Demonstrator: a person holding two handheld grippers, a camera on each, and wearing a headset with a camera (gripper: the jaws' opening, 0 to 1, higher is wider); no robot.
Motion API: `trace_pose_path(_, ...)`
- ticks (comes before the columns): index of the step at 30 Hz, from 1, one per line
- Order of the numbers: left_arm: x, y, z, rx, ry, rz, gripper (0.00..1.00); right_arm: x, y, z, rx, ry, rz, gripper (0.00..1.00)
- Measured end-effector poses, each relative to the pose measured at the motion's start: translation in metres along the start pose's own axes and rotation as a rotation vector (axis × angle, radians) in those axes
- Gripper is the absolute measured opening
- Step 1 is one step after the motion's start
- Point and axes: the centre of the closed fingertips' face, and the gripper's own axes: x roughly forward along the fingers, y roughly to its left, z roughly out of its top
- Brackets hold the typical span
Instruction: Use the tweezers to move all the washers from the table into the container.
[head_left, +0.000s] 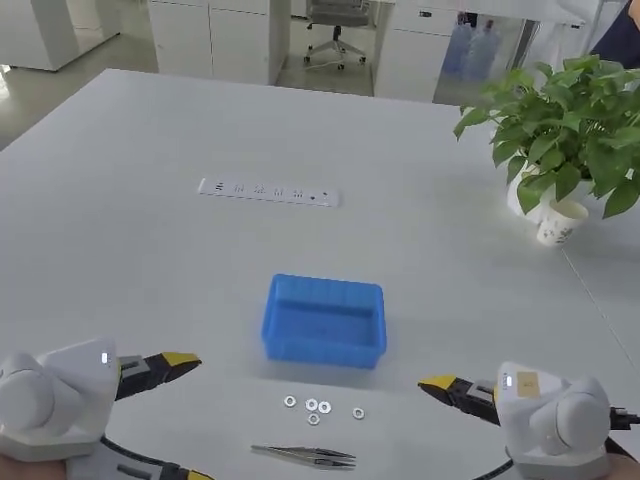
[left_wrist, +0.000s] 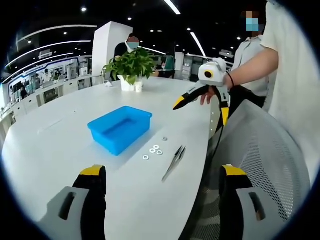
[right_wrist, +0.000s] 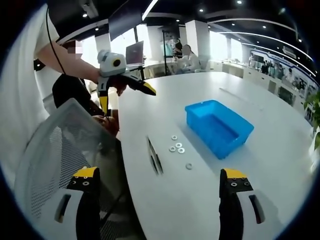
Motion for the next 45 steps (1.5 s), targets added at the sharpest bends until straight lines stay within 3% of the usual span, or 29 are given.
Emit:
trace_pose_path(3,0.000,-0.001,0.000,0.002,-0.001,-0.006,0.99,-0.001,0.000,0.008,0.019,-0.052,0.001,1.00)
trace_pose_path(14,0.003,-0.005,-0.002,0.003,-0.001,-0.010,0.99,0.004,-0.001,0.003,0.018,-0.030,-0.009,1.00)
trace_pose_path(18,0.007,-0.008,-0.005,0.004,0.010,-0.019,0.99,0.013,0.001,0.001,-0.092,0.004,-0.025,1.00)
trace_pose_path(20,0.012,-0.011,-0.009,0.006,0.027,-0.030,0.97,0.021,0.008,0.003,-0.079,0.000,0.001,1.00)
trace_pose_path(23,0.020,-0.016,-0.014,0.006,0.046,-0.054,0.87,0.032,0.016,-0.003,-0.097,0.045,0.035,0.85)
trace_pose_path(25,0.024,-0.019,-0.014,0.009,0.050,-0.064,0.84,0.035,0.018,-0.001,-0.115,0.045,0.045,0.75)
trace_pose_path(29,0.031,-0.024,-0.018,-0.010,0.071,-0.097,0.61,0.040,0.013,0.000,-0.137,0.063,0.035,0.49)
trace_pose_path(37,0.049,-0.016,-0.021,0.012,0.066,-0.083,0.63,0.055,0.006,0.002,-0.196,0.079,0.037,0.36)
trace_pose_path(45,0.059,-0.014,-0.031,0.025,0.090,-0.094,0.57,0.073,0.013,-0.001,-0.223,0.089,0.077,0.37)
